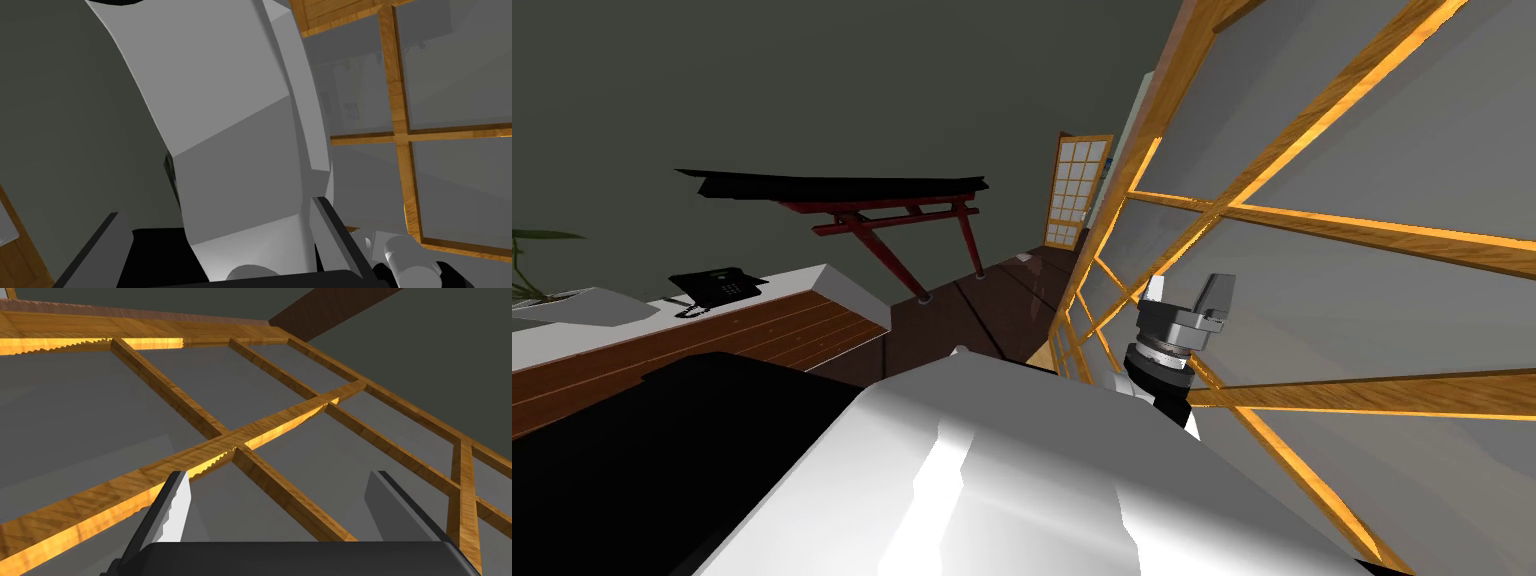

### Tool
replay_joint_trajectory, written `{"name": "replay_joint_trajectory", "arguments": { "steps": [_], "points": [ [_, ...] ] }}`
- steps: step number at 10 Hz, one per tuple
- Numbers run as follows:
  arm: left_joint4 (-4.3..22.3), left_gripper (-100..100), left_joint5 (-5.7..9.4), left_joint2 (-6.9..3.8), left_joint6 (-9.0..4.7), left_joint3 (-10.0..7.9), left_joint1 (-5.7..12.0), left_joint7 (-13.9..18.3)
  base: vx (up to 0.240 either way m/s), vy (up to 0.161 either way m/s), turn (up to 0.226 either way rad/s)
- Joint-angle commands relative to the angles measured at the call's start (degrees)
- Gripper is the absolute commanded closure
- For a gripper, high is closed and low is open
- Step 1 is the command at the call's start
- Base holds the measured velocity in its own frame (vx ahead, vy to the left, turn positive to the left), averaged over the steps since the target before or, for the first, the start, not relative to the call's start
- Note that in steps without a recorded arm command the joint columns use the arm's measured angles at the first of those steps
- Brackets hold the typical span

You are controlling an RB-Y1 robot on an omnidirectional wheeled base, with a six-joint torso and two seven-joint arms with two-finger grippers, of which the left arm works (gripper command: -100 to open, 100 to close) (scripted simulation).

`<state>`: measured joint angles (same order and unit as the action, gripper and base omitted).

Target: Push the door open

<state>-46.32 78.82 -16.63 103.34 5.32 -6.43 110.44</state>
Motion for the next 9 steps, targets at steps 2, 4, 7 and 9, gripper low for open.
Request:
{"name": "replay_joint_trajectory", "arguments": {
  "steps": [2, 4, 7, 9],
  "points": [
    [-0.1, -100, 1.37, 0.45, 2.96, 0.15, -0.28, 3.1, -0.039, -0.031, 0.087],
    [-0.1, -100, 2.4, 0.33, 4.63, -0.03, -0.34, 5.5, -0.072, -0.039, 0.084],
    [-0.2, -100, 3.93, 0.15, 7.14, -0.3, -0.44, 9.2, -0.07, -0.032, 0.073],
    [-0.2, -100, 4.81, 0.04, 8.6, -0.46, -0.49, 11.4, -0.084, -0.02, 0.077]
  ]
}}
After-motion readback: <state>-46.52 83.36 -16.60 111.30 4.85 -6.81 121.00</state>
